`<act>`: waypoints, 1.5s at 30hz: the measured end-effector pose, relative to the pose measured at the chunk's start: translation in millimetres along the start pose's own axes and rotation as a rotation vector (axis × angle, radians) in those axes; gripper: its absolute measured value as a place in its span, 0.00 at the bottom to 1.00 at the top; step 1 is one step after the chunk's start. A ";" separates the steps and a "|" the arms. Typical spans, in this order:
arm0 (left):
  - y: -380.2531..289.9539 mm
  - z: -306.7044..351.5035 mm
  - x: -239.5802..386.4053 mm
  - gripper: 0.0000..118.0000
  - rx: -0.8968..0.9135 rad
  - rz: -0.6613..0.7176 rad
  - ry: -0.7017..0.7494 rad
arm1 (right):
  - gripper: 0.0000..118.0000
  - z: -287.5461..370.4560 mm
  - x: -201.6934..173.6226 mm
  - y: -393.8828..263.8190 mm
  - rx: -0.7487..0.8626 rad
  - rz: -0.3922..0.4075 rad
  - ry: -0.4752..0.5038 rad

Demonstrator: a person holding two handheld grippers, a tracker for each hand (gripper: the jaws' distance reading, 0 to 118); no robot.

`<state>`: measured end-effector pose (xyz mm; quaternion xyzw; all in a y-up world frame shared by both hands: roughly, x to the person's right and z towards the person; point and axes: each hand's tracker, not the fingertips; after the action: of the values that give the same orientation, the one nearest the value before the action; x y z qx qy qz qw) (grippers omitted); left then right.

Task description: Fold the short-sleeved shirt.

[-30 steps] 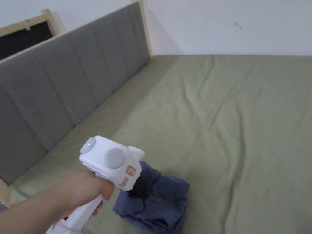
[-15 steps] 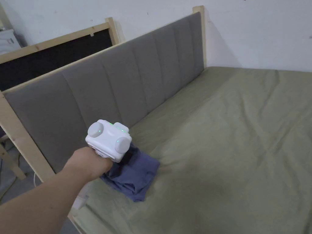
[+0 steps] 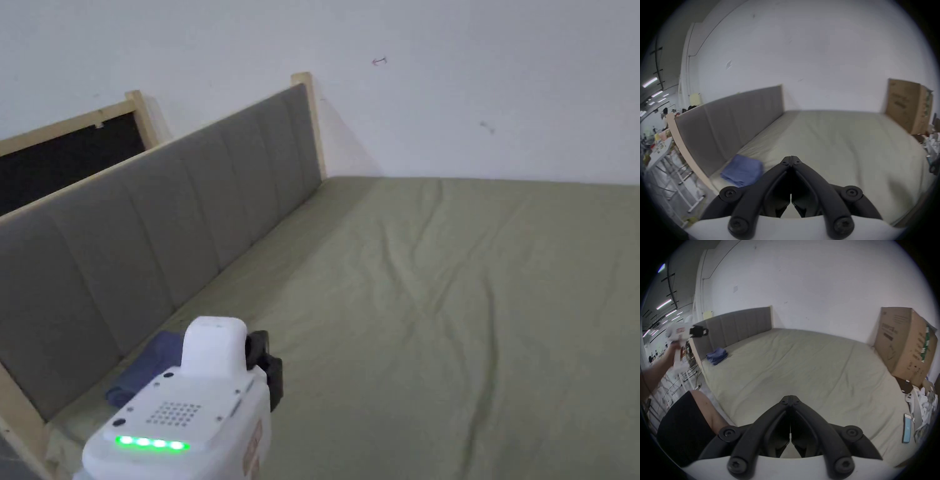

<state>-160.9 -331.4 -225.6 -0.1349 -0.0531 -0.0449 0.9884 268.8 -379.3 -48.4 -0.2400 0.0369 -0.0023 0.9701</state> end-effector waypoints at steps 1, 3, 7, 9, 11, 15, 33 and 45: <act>-3.0 14.1 21.1 0.00 0.036 0.030 -0.033 | 0.00 9.5 4.5 -1.8 0.026 -0.006 -0.026; -5.8 43.0 68.0 0.00 0.062 0.065 -0.125 | 0.00 34.7 11.1 -3.4 0.074 -0.024 -0.097; -5.1 85.8 132.6 0.00 0.133 -0.007 -0.254 | 0.00 83.0 25.3 -14.2 0.170 -0.010 -0.206; -4.2 103.1 150.9 0.00 0.144 -0.029 -0.290 | 0.00 101.4 30.4 -21.2 0.205 0.029 -0.280; -8.3 120.2 159.0 0.00 0.146 -0.004 -0.325 | 0.00 117.9 36.7 -26.7 0.221 0.022 -0.312; -13.8 137.7 166.5 0.00 0.176 -0.062 -0.293 | 0.00 137.5 45.9 -38.4 0.246 -0.018 -0.352; -17.1 132.7 144.3 0.00 0.182 0.014 -0.262 | 0.00 130.3 36.2 -47.2 0.316 -0.026 -0.447; -22.9 138.7 147.1 0.97 0.270 -0.012 -0.244 | 1.00 119.1 28.7 -47.8 0.361 -0.016 -0.459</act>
<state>-30.4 -326.7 -69.5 -0.0051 -0.1790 -0.0267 0.9835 306.7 -366.8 76.9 -0.0578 -0.1862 0.0380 0.9801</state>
